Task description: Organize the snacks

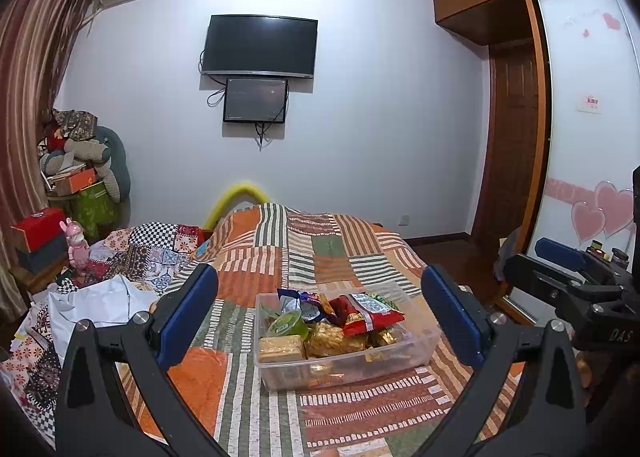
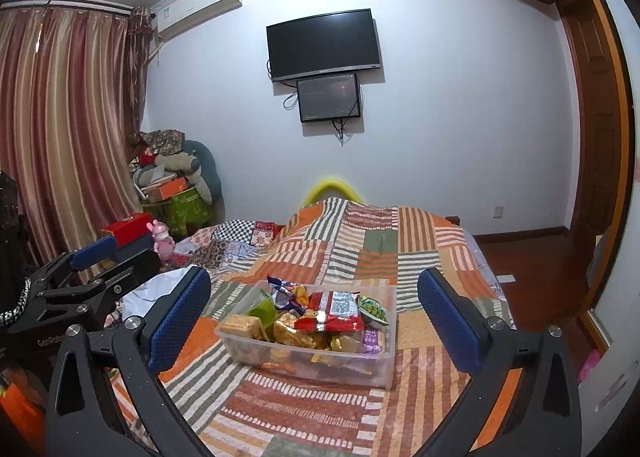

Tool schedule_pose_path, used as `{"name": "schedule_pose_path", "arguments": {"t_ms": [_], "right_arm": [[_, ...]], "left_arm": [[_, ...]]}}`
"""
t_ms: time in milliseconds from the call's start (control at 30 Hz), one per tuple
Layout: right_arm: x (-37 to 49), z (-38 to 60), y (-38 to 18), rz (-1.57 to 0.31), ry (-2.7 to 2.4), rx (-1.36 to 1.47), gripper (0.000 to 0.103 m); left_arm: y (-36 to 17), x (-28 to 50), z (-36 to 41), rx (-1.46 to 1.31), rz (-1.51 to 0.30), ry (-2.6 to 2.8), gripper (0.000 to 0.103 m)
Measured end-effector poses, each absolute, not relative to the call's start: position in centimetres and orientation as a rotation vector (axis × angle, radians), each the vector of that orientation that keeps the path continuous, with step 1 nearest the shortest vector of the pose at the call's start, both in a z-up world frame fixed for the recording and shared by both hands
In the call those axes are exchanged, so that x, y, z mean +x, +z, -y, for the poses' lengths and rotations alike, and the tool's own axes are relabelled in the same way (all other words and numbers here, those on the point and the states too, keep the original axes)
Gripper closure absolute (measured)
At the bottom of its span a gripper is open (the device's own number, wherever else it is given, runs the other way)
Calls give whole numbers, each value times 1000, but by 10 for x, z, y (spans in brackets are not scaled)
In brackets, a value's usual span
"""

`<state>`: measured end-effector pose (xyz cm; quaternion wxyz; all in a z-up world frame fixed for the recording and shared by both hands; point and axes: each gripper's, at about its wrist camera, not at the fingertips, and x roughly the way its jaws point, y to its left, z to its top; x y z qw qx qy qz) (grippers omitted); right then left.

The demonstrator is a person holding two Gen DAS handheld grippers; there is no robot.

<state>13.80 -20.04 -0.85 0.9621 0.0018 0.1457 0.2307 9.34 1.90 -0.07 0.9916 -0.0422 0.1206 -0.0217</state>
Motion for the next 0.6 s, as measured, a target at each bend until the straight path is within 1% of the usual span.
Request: {"name": "schedule_pose_path", "arguments": {"t_ms": [600], "right_arm": [[139, 200, -10, -280, 422, -1, 0]], "left_arm": [[0, 96, -18, -90, -245, -40, 0]]}}
